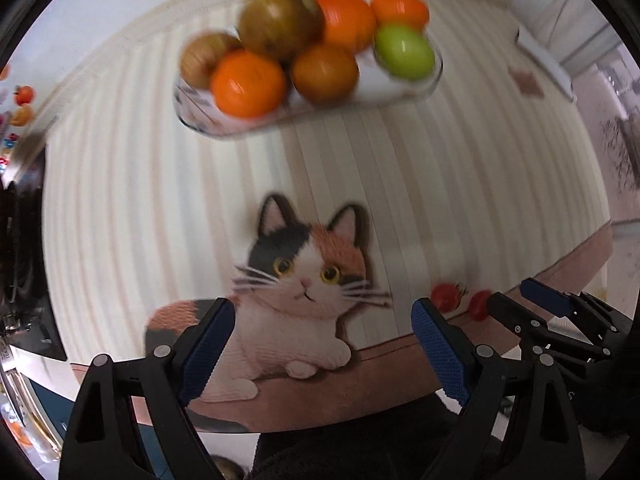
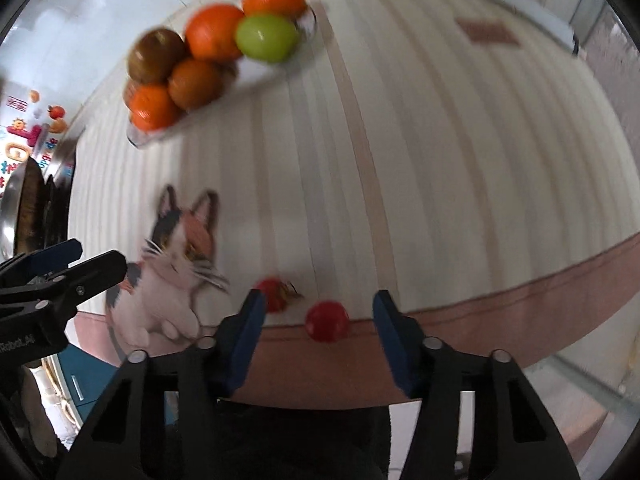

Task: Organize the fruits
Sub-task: 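Grasp a cherry tomato with the left tool while the right tool grasps the other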

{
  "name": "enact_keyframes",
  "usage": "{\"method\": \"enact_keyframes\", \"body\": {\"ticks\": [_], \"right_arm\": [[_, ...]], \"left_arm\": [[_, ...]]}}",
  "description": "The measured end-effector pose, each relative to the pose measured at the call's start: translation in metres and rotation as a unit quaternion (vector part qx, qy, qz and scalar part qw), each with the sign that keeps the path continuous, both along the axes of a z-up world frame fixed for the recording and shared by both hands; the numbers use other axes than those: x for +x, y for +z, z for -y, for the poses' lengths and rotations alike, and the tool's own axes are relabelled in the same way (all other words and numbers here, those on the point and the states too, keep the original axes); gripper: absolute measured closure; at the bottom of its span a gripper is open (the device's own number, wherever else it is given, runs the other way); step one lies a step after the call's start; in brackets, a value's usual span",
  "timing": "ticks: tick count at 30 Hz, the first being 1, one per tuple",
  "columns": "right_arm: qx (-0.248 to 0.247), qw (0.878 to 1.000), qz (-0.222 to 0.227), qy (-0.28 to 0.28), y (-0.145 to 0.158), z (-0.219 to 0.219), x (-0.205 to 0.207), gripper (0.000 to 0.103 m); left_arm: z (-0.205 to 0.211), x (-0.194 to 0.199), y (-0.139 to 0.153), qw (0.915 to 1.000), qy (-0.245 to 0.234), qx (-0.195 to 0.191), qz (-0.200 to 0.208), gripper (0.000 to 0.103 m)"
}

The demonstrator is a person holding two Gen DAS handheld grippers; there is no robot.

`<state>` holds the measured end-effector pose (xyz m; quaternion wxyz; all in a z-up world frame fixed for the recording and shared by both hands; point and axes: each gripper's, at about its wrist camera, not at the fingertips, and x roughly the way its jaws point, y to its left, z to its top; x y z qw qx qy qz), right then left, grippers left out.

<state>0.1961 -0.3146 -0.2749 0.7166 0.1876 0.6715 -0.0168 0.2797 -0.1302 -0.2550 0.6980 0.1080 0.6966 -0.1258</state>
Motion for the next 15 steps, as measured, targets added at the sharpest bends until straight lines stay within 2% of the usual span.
{"method": "enact_keyframes", "body": {"ticks": [4, 9, 13, 15], "right_arm": [[0.002, 1.000, -0.009, -0.004, -0.019, -0.005, -0.006, 0.052], [-0.004, 1.000, -0.017, 0.011, -0.034, -0.016, -0.007, 0.070], [-0.018, 1.000, -0.003, 0.013, -0.030, -0.018, -0.012, 0.071], [-0.016, 1.000, -0.001, -0.005, -0.027, -0.010, -0.015, 0.071]], "left_arm": [[0.004, -0.004, -0.015, 0.9998, -0.010, 0.005, -0.018, 0.013], [0.011, -0.007, -0.020, 0.9994, -0.023, -0.001, -0.027, 0.013], [0.021, -0.011, -0.023, 0.9985, -0.034, -0.015, -0.039, 0.013], [0.029, -0.007, -0.025, 0.9978, -0.044, -0.023, -0.045, 0.013]]}}
